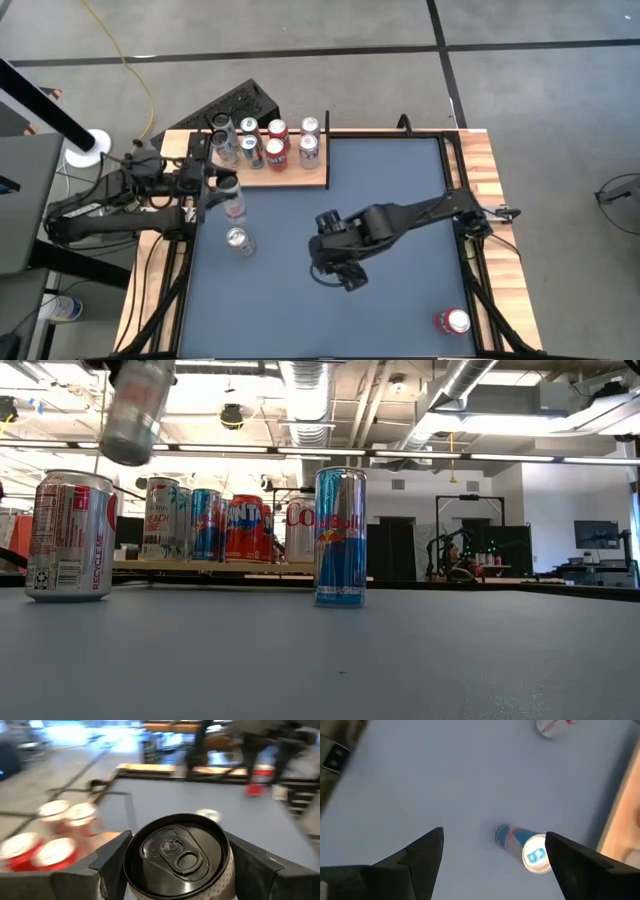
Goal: Place canned beverage on shelf
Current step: Put the white pink soda can on the shelf aligned with the other white pink soda cans
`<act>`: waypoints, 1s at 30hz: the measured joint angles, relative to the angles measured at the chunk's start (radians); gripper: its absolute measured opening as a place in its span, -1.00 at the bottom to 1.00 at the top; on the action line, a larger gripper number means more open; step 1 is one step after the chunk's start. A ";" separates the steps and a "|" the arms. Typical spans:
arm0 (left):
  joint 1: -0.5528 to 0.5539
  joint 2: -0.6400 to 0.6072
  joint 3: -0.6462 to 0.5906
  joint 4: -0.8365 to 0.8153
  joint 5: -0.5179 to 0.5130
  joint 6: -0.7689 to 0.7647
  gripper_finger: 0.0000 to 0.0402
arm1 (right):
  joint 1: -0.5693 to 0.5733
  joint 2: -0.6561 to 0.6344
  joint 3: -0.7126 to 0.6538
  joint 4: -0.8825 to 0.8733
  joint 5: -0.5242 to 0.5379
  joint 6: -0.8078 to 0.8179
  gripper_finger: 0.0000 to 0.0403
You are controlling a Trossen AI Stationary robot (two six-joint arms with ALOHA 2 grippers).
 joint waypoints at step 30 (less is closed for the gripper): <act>-0.656 0.292 -0.011 0.546 -0.216 0.162 0.26 | -0.090 -0.280 -1.033 1.934 -0.087 0.245 0.67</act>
